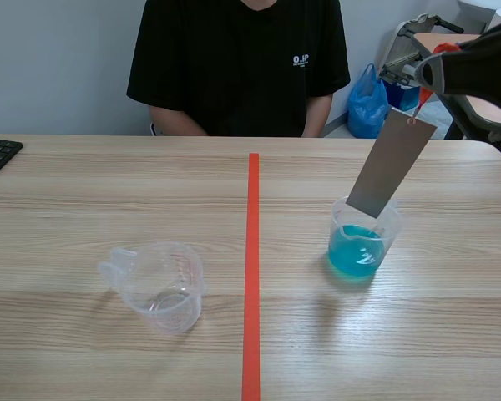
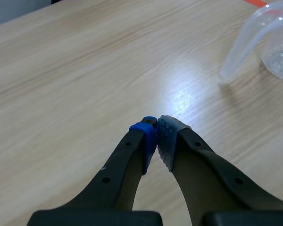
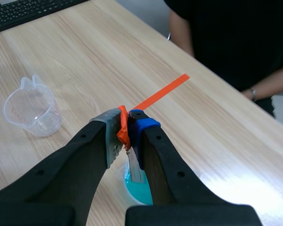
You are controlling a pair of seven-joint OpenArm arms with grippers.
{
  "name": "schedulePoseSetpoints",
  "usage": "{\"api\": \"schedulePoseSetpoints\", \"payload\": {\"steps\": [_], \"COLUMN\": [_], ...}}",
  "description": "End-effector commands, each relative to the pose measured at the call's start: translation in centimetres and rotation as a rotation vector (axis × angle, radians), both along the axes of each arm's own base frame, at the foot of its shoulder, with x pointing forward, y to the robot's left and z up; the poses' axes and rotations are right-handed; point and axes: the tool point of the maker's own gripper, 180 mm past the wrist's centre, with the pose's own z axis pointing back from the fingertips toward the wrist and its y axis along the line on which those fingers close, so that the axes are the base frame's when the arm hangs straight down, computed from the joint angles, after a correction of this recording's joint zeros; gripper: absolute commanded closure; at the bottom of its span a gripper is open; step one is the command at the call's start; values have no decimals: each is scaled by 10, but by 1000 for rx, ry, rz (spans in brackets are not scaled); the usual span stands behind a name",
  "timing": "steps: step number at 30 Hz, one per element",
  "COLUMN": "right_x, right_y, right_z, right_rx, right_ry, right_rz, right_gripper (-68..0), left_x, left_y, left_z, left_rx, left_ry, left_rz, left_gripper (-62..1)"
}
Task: Do the redox reaction experiment.
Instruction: 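Point at the plate with the left hand, then lower the plate into the blue solution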
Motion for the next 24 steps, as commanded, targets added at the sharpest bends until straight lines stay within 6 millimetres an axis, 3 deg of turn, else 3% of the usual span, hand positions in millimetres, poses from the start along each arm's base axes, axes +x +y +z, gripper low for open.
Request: {"api": "schedulePoseSetpoints", "payload": {"steps": [1,10,18,24], "right_x": [2,7,12,16], "right_y": [0,-3,-9,-12], "right_z": [9,-10,-36,-58], "right_rx": [23,43,51,43], "right_ry": [-28,8,42,59], "right_rz": [8,-10,-41,-70], "right_gripper": [-15,-15,-15,-15], "left_x": [-3,-62,-96,-113], "left_y": [3,16,3,-1], "left_z": [10,-4,-19,-17], "left_rx": [-16,-59,-87,-102], "left_ry": [-35,8,56,51], "left_rz": [11,118,157,179], "left_gripper": [-29,-29,-29,-29]}}
